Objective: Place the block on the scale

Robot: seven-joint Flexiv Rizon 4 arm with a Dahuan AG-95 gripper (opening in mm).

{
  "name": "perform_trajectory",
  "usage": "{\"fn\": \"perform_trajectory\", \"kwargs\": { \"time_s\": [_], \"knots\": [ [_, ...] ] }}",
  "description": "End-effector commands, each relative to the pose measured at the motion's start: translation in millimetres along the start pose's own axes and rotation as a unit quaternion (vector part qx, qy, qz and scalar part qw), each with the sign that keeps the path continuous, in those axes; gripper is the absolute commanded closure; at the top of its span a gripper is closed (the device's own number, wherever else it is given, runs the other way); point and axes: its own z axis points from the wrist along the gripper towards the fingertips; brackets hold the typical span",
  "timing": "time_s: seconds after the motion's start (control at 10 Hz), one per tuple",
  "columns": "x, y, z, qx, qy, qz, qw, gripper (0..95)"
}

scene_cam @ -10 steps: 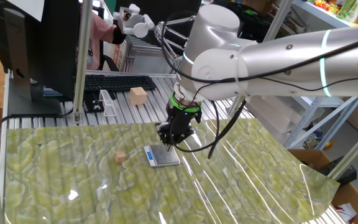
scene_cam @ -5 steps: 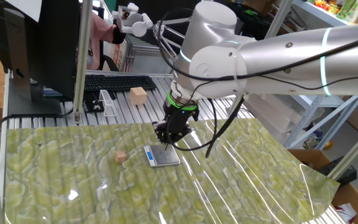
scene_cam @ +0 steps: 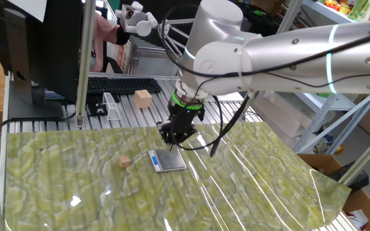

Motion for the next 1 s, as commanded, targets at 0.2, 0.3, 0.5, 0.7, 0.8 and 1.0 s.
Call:
{"fn": "perform_trajectory", "kwargs": {
  "time_s": [0.2,0.3,0.5,0.7,0.8,1.0],
  "knots": [
    [1.9,0.8,-3.1,0.0,-0.008,0.023,0.9997,95.0],
    [1.5,0.5,-4.0,-0.001,-0.006,0.027,0.9996,95.0],
    [0.2,0.5,-2.8,-0.001,-0.001,0.028,0.9996,95.0],
    [-1.6,-0.2,-3.5,-0.001,-0.003,0.032,0.9995,95.0],
    [-1.9,-0.3,-3.6,-0.001,-0.002,0.039,0.9992,95.0],
    [-2.7,-0.5,-3.8,-0.002,0.002,0.051,0.9987,95.0]
  ]
}}
